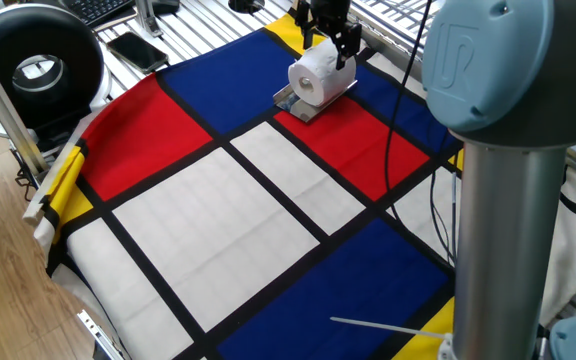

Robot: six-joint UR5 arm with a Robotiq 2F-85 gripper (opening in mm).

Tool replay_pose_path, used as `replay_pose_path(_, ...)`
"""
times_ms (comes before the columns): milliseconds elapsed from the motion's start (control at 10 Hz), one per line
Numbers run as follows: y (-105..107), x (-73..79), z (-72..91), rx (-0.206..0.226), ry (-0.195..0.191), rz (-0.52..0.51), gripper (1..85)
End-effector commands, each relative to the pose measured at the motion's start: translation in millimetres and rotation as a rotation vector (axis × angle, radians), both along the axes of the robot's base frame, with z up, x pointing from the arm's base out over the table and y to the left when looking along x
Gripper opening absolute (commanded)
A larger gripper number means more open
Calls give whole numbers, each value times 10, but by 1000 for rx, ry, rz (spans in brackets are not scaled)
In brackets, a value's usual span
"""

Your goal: Take the roll of paper down from the shelf

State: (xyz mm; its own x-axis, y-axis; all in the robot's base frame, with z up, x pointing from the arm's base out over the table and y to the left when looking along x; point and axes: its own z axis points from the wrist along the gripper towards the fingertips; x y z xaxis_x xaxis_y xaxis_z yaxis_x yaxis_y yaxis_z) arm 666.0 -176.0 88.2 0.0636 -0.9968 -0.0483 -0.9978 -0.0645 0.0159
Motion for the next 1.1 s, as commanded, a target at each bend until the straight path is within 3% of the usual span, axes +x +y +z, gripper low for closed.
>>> replay_pose_path(0, 25, 48, -29, 7, -17, 13, 850)
replay_pose_path(300, 6, 89, -147, 33, -5, 13, 850)
replay_pose_path(600, -3, 52, -162, 39, -1, -8, 850)
replay_pose_path(800, -83, 44, -167, 8, 3, -15, 850)
replay_pose_path(1000, -91, 56, -168, 5, -2, -15, 850)
